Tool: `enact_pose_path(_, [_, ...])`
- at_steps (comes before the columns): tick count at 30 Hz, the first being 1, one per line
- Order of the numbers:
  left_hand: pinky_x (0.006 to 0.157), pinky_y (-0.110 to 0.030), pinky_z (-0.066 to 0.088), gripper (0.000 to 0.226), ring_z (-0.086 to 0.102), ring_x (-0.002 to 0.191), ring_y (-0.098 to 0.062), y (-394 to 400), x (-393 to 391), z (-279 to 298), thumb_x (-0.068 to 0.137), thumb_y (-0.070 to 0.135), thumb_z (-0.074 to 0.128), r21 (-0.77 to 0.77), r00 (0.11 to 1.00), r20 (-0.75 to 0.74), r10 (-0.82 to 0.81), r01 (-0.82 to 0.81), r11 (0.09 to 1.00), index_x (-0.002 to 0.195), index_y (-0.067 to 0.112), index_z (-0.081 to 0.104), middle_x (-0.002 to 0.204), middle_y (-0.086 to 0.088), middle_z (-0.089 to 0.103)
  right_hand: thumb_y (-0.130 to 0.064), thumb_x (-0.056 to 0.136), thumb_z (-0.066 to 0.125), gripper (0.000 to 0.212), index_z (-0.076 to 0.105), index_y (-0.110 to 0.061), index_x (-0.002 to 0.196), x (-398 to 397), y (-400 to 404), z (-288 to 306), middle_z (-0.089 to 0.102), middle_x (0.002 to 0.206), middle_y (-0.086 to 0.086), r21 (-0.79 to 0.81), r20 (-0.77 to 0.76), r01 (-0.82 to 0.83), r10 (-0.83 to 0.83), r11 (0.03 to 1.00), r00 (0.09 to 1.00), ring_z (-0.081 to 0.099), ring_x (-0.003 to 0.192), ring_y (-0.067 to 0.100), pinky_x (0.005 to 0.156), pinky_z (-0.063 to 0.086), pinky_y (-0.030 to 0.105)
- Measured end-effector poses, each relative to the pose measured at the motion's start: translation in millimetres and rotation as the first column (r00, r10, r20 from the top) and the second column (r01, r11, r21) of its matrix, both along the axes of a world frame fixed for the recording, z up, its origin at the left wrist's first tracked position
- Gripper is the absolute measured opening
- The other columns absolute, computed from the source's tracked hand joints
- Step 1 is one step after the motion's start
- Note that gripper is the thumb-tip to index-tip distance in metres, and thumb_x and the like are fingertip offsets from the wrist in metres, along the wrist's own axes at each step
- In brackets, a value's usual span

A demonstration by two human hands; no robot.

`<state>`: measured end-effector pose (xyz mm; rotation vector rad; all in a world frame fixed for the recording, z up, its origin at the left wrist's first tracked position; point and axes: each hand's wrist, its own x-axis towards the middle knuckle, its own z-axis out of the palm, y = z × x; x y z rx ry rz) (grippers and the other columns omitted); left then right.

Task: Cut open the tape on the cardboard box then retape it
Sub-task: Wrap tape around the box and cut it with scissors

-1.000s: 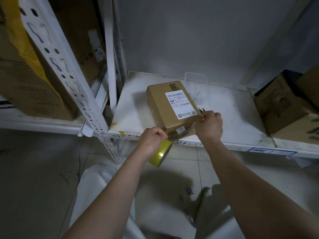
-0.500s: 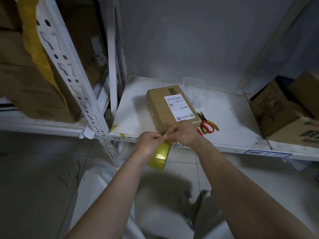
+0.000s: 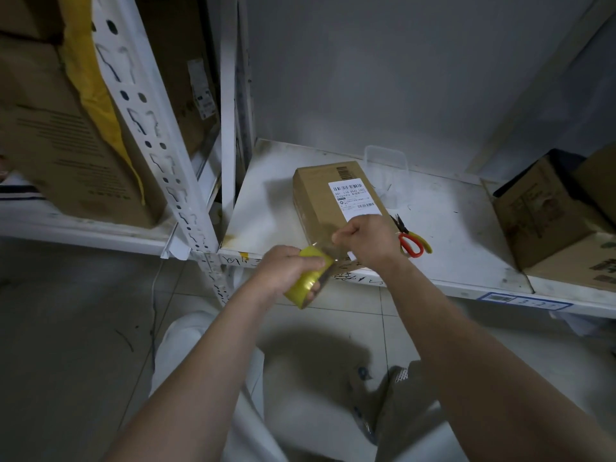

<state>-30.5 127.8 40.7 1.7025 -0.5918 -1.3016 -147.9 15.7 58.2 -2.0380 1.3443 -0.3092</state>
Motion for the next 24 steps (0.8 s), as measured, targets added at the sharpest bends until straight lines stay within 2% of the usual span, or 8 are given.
enact_pose_path(3, [0.053,-0.029,0.051,0.031,0.058,0.041,-0.022,-9,15,-3,0.074,0.028,0.075,0.081,0.950,0.313,0.007,-0.034,0.996,0.072,-0.002,0.068,0.058,-0.014,0.068,-0.026,0.084,0.068,0.021,0.071,-0.005,0.080,6,-6,14,0.070,0.100,0.009,0.006,0.067,0.024,-0.025,1.000,0.997,0.061,0.099,0.021,0.086,0.052,0.037])
enact_pose_path(6, [0.062,-0.033,0.054,0.040,0.058,0.045,-0.023,-23,22,-2,0.072,0.038,0.073,0.084,0.908,0.417,-0.046,0.012,0.996,0.067,-0.001,0.065,0.051,-0.008,0.064,-0.028,0.082,0.069,0.020,0.072,-0.008,0.081,7,-12,11,0.071,0.095,0.006,0.016,0.089,0.086,-0.087,0.996,0.992,0.063,0.096,0.020,0.085,0.053,0.040])
enact_pose_path(9, [0.056,-0.028,0.037,0.052,0.051,0.058,-0.024,-37,21,0,0.077,0.053,0.065,0.149,0.803,0.588,-0.101,0.016,0.989,0.053,0.010,0.049,0.053,-0.003,0.050,-0.028,0.082,0.068,0.020,0.071,-0.009,0.076,4,-17,-1,0.072,0.091,0.002,0.019,0.097,0.148,-0.149,0.989,0.984,0.064,0.091,0.018,0.083,0.054,0.040])
enact_pose_path(12, [0.053,-0.027,0.031,0.051,0.051,0.067,-0.022,-48,19,-3,0.078,0.061,0.061,0.232,0.680,0.713,-0.169,-0.002,0.973,0.057,0.016,0.046,0.061,0.000,0.049,-0.026,0.084,0.065,0.021,0.069,-0.009,0.072,3,-20,-13,0.072,0.095,0.001,-0.039,0.062,0.179,-0.177,0.983,0.982,0.063,0.089,0.016,0.079,0.054,0.036])
enact_pose_path(14, [0.058,-0.027,0.034,0.049,0.051,0.073,-0.022,-55,20,-5,0.077,0.062,0.061,0.270,0.611,0.763,-0.210,-0.006,0.963,0.060,0.018,0.047,0.065,0.002,0.049,-0.025,0.085,0.065,0.020,0.067,-0.012,0.070,5,-21,-22,0.072,0.094,0.002,-0.077,0.030,0.195,-0.194,0.978,0.981,0.062,0.083,0.016,0.071,0.053,0.031])
enact_pose_path(16, [0.062,-0.027,0.036,0.046,0.052,0.076,-0.022,-61,22,-6,0.076,0.061,0.062,0.295,0.581,0.779,-0.235,-0.009,0.955,0.063,0.019,0.048,0.067,0.002,0.050,-0.025,0.085,0.064,0.019,0.064,-0.016,0.069,7,-23,-29,0.072,0.092,0.004,-0.087,0.014,0.202,-0.202,0.976,0.979,0.059,0.078,0.016,0.064,0.045,0.026])
enact_pose_path(21, [0.063,-0.027,0.040,0.046,0.058,0.080,-0.024,-72,24,-9,0.072,0.062,0.065,0.333,0.553,0.787,-0.273,-0.007,0.943,0.067,0.018,0.052,0.079,-0.002,0.060,-0.028,0.087,0.062,0.018,0.069,-0.015,0.077,8,-25,-35,0.072,0.095,0.004,-0.150,-0.052,0.203,-0.213,0.968,0.976,0.054,0.075,0.014,0.065,0.038,0.023])
enact_pose_path(24, [0.061,-0.027,0.038,0.046,0.057,0.078,-0.023,-72,22,-9,0.072,0.060,0.066,0.343,0.563,0.774,-0.289,0.010,0.939,0.063,0.019,0.048,0.075,-0.001,0.057,-0.027,0.088,0.062,0.018,0.071,-0.012,0.083,7,-24,-36,0.072,0.095,0.005,-0.156,-0.056,0.208,-0.219,0.966,0.974,0.056,0.077,0.015,0.066,0.040,0.023])
